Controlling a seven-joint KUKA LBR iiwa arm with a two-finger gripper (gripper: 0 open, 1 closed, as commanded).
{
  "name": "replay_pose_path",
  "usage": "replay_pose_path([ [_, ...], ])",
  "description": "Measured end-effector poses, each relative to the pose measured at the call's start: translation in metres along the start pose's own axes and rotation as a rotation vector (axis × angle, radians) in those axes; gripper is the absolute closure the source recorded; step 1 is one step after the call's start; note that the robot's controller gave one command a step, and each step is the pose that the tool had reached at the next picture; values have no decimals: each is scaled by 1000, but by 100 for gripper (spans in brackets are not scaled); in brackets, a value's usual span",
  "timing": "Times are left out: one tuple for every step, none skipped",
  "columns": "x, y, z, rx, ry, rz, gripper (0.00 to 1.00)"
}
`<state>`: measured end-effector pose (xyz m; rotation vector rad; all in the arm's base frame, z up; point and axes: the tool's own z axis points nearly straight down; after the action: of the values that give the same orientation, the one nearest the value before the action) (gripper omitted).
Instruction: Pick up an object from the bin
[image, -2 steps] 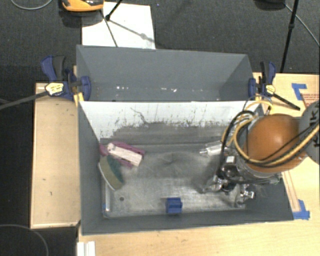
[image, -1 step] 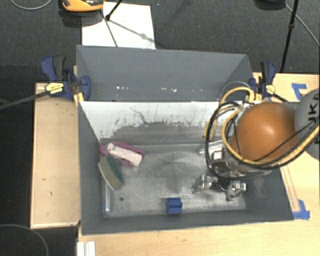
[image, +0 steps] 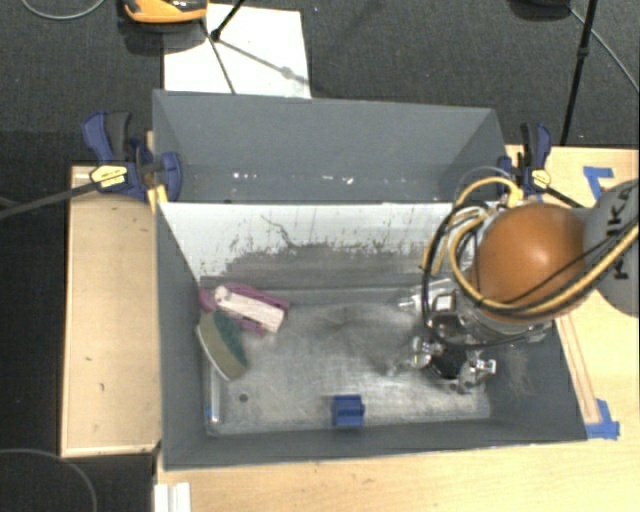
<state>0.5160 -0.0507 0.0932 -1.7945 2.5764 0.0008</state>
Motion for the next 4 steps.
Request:
replay_pose_path([
  [-2, 1, -2, 0, -1, 1, 100],
  [-2, 1, -2, -1, 0, 5, 0],
  [-29, 21, 19, -1, 0, 253, 0],
  [-93, 63, -106, 6, -6, 298, 0],
])
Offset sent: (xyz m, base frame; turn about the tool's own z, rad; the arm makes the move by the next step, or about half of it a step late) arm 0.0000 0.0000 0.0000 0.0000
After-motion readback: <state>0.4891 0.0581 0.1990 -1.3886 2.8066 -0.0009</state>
